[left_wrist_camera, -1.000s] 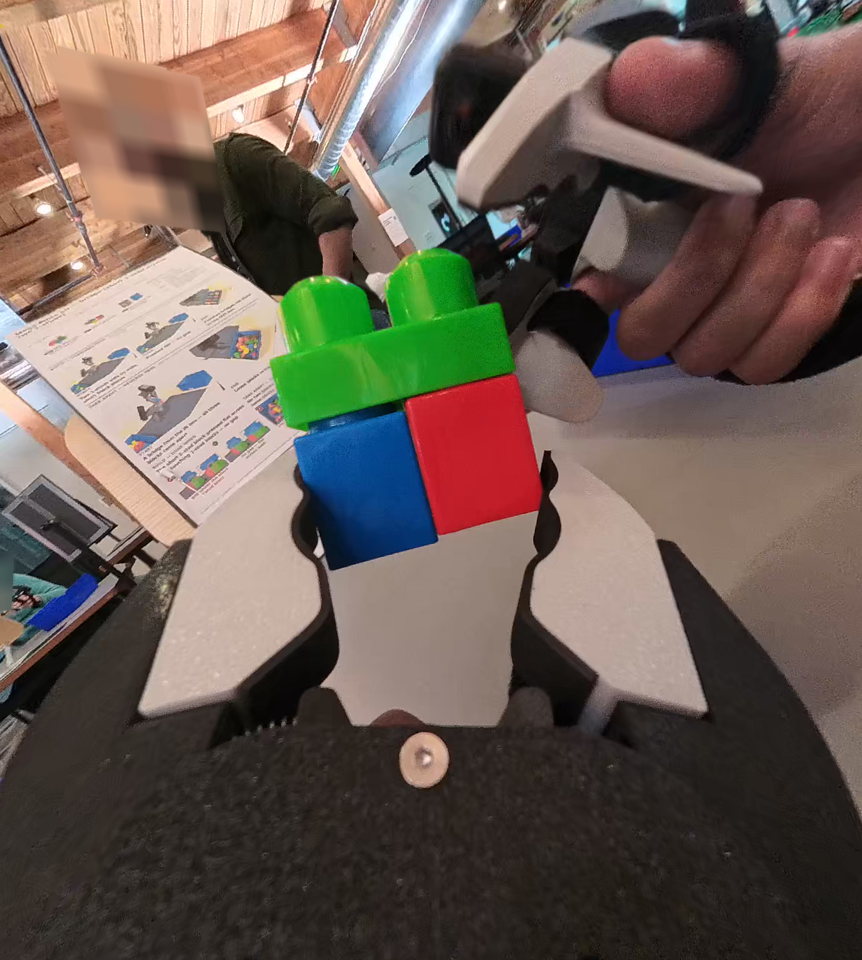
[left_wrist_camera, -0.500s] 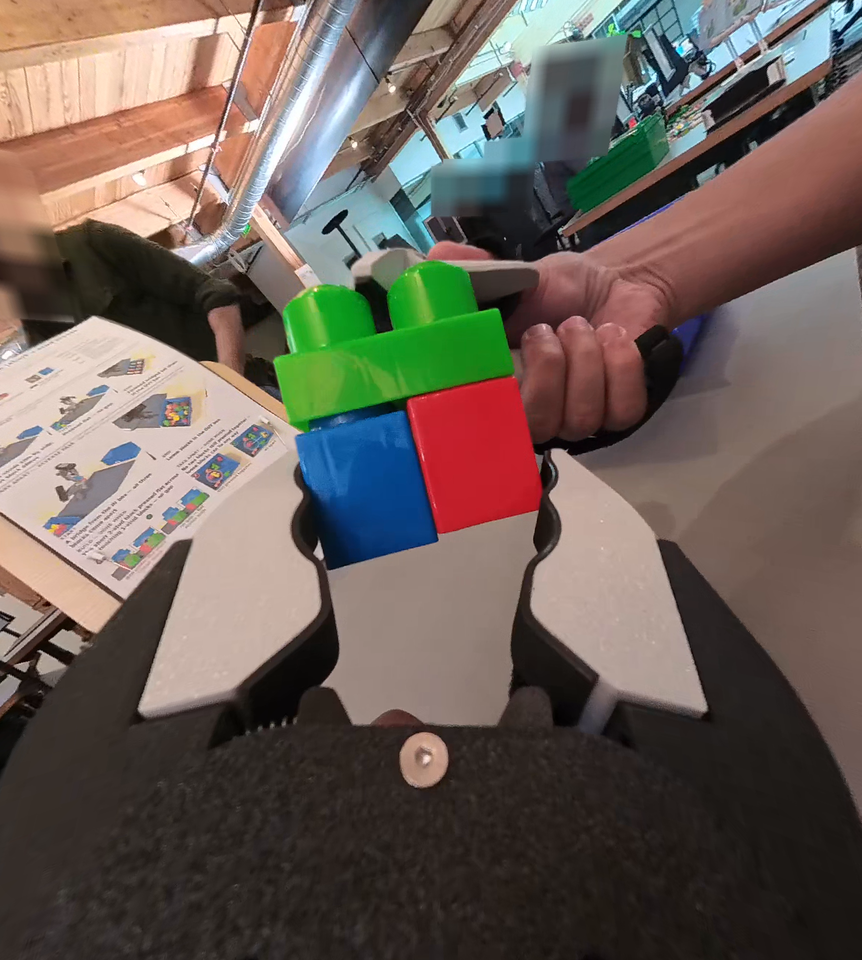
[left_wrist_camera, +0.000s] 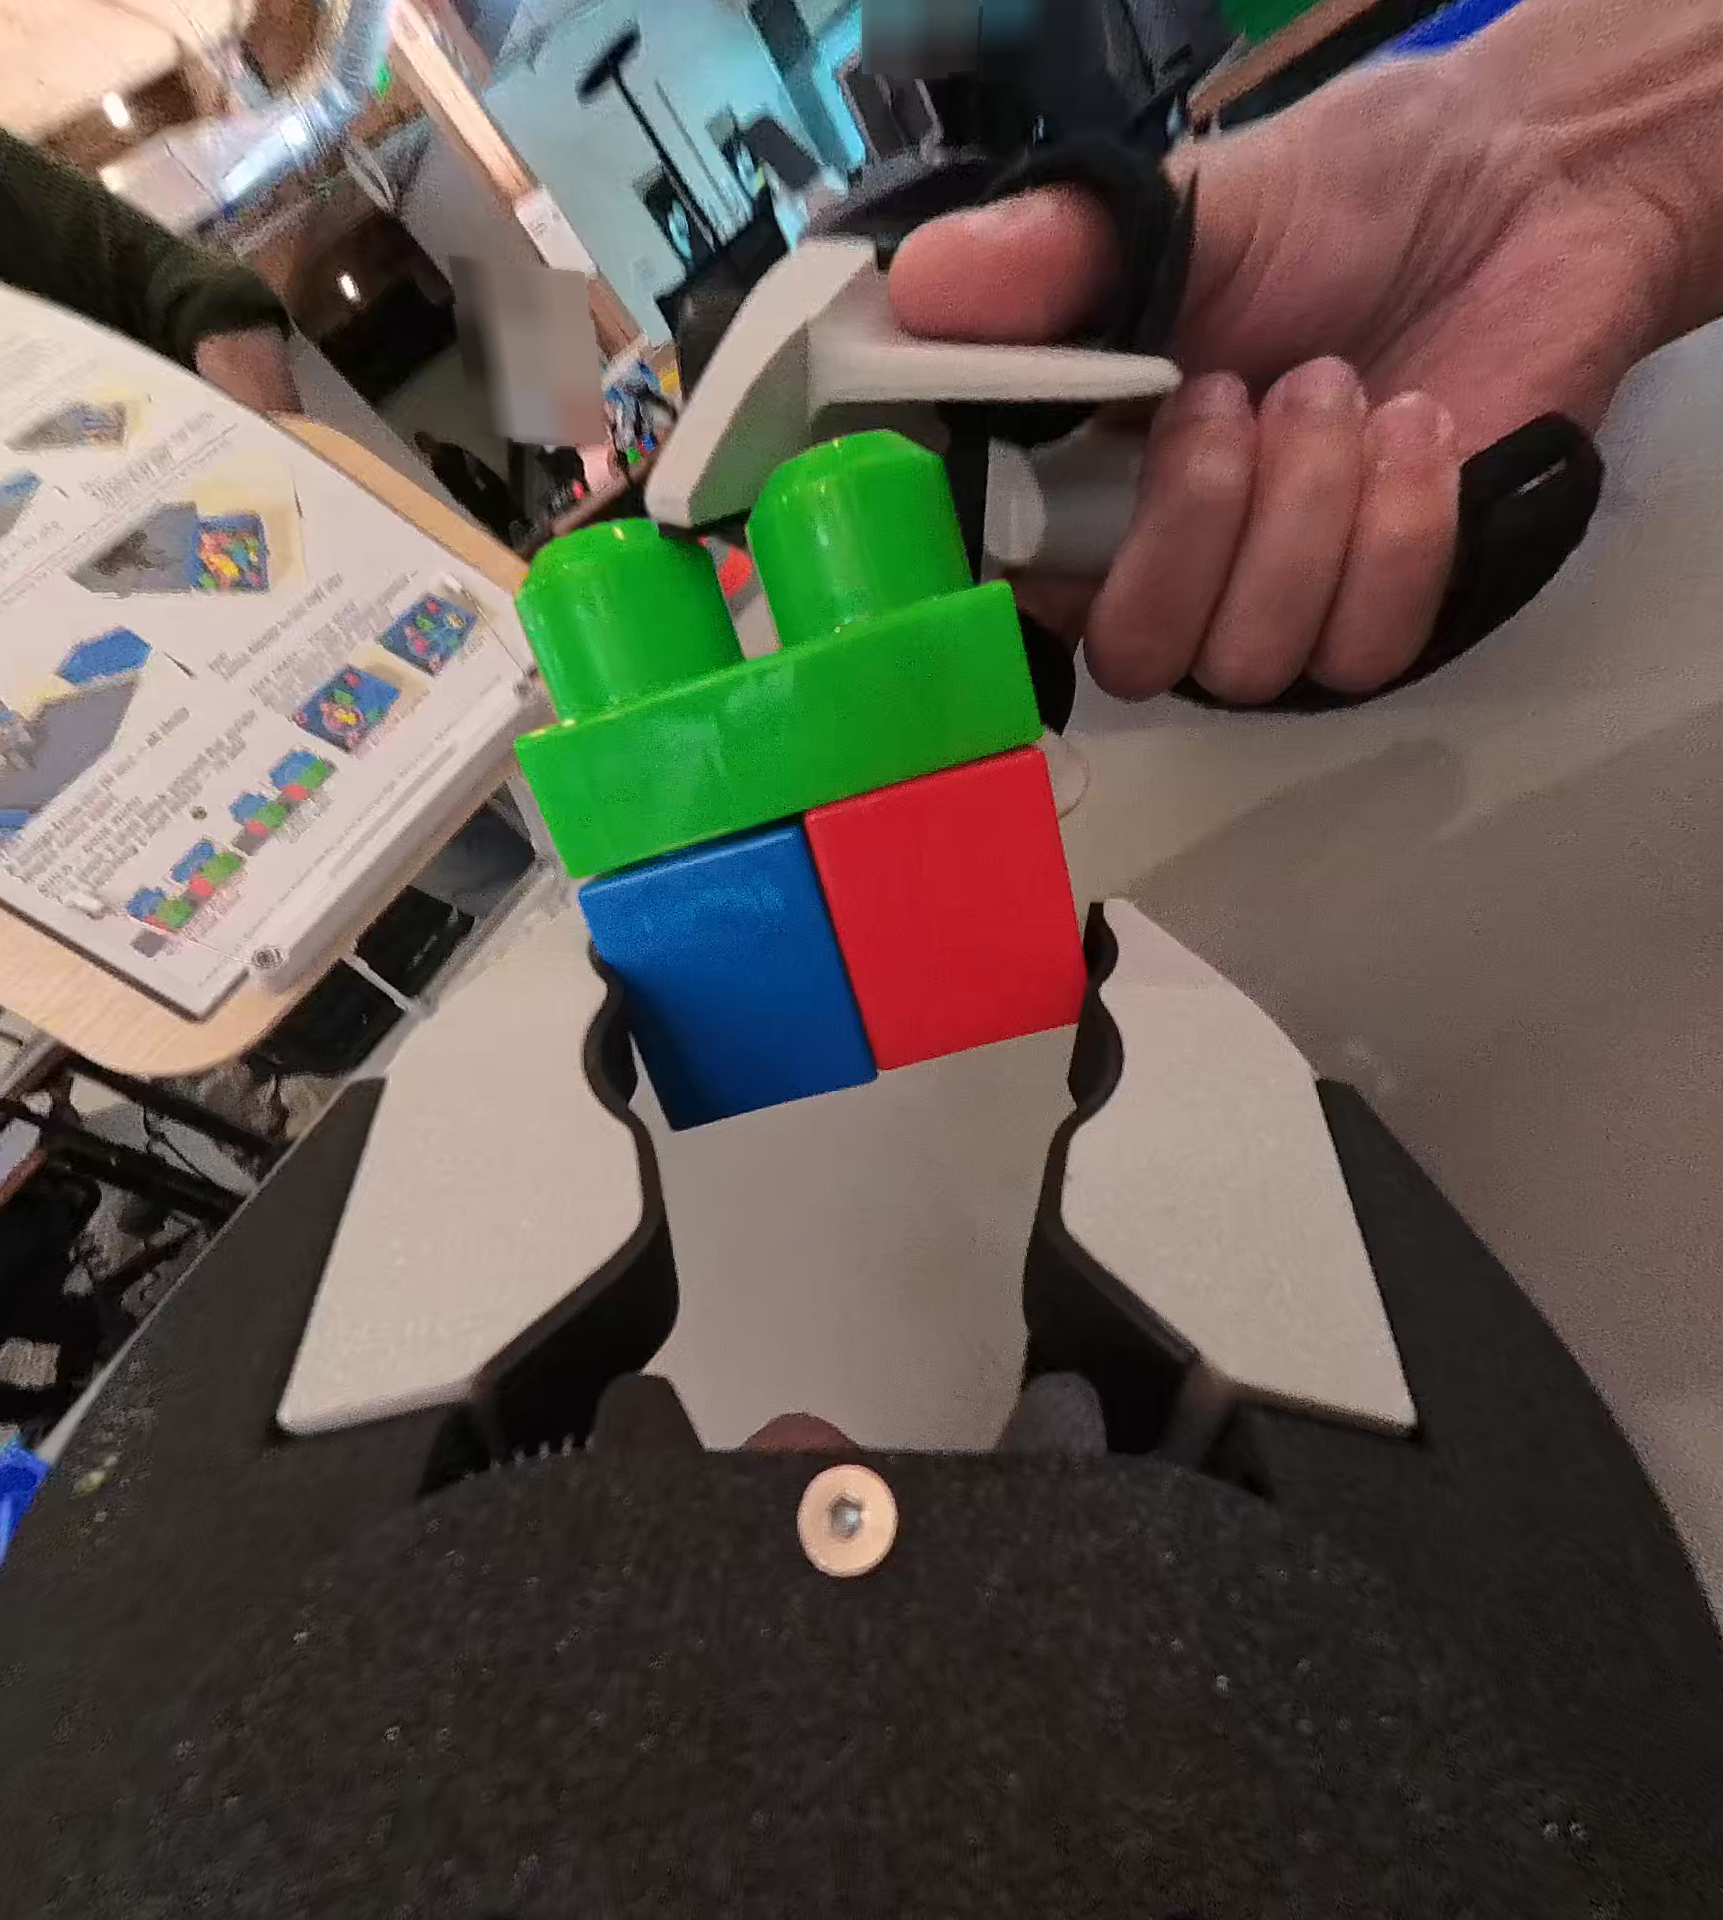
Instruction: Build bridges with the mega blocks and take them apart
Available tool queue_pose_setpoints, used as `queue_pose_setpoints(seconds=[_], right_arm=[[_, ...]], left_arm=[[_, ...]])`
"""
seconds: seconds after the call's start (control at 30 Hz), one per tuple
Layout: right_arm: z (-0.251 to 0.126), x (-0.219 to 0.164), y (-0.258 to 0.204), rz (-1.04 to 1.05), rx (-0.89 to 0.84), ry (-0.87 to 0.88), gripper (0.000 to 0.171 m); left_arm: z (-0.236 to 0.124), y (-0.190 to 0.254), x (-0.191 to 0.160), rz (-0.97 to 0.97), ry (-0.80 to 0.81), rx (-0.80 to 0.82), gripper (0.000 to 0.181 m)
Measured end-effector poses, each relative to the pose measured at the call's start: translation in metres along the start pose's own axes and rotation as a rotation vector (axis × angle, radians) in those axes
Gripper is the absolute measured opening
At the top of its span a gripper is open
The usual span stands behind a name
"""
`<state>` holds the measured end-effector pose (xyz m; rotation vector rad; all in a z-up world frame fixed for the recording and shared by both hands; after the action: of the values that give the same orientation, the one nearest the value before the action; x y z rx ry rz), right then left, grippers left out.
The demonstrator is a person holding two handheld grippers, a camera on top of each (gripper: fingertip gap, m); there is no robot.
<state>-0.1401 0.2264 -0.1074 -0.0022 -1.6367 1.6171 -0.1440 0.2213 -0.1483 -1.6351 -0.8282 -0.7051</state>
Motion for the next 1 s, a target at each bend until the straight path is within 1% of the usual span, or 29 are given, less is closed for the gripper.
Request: queue_pose_setpoints(seconds=[0.07, 0.17, 0.27, 0.33, 0.4, 0.43, 0.5, 0.53, 0.57, 0.67, 0.77, 0.93, 0.97, 1.0], right_arm=[[-0.003, 0.000, 0.008, -0.048, -0.077, -0.007, 0.049], [-0.003, -0.001, 0.016, -0.125, -0.202, -0.033, 0.050], [-0.002, 0.000, 0.015, -0.166, -0.248, -0.035, 0.051], [-0.001, -0.001, 0.011, -0.170, -0.236, -0.048, 0.052], [0.001, -0.005, 0.005, -0.136, -0.177, -0.074, 0.057], [0.003, -0.009, 0.004, -0.101, -0.147, -0.095, 0.069], [0.007, -0.021, 0.013, -0.060, -0.168, -0.158, 0.078], [0.011, -0.027, 0.016, -0.045, -0.174, -0.183, 0.086], [0.014, -0.029, 0.017, -0.026, -0.165, -0.187, 0.091], [0.015, -0.027, 0.017, -0.009, -0.140, -0.169, 0.090], [0.016, -0.027, 0.020, -0.041, -0.176, -0.194, 0.088], [0.017, -0.021, 0.016, -0.090, -0.220, -0.195, 0.085], [0.018, -0.020, 0.014, -0.102, -0.226, -0.192, 0.085], [0.020, -0.018, 0.011, -0.104, -0.215, -0.180, 0.090]], left_arm=[[0.007, 0.001, -0.012, 0.000, -0.074, -0.008, 0.082], [0.015, 0.001, -0.027, 0.001, -0.144, 0.006, 0.082], [0.017, -0.001, -0.027, -0.016, -0.120, 0.028, 0.081], [0.016, -0.002, -0.022, -0.007, -0.070, 0.045, 0.080], [0.011, -0.001, -0.014, 0.027, -0.006, 0.064, 0.080], [0.008, 0.001, -0.009, 0.063, 0.025, 0.068, 0.079], [0.009, 0.003, -0.006, 0.127, 0.017, 0.097, 0.079], [0.010, 0.006, -0.006, 0.141, 0.011, 0.086, 0.079], [0.011, 0.006, -0.005, 0.148, 0.007, 0.094, 0.079], [0.011, 0.002, -0.005, 0.150, 0.001, 0.093, 0.079], [0.011, 0.001, -0.008, 0.162, -0.014, 0.094, 0.079], [0.008, -0.005, -0.004, 0.175, 0.009, 0.177, 0.079], [0.008, -0.006, -0.003, 0.163, 0.017, 0.191, 0.079], [0.007, -0.007, -0.002, 0.137, 0.031, 0.195, 0.079]])
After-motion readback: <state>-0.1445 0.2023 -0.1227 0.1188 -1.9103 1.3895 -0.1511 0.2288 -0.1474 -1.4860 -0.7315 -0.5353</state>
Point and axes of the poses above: each gripper's, where its closed fingertips meet, z out along the fingers, x out of its top, y = z × x across the jaws, the point moved 1 cm from there along -z, back along the fingers, and after that the axes turned 3 degrees about -y, right-handed, at the moved point
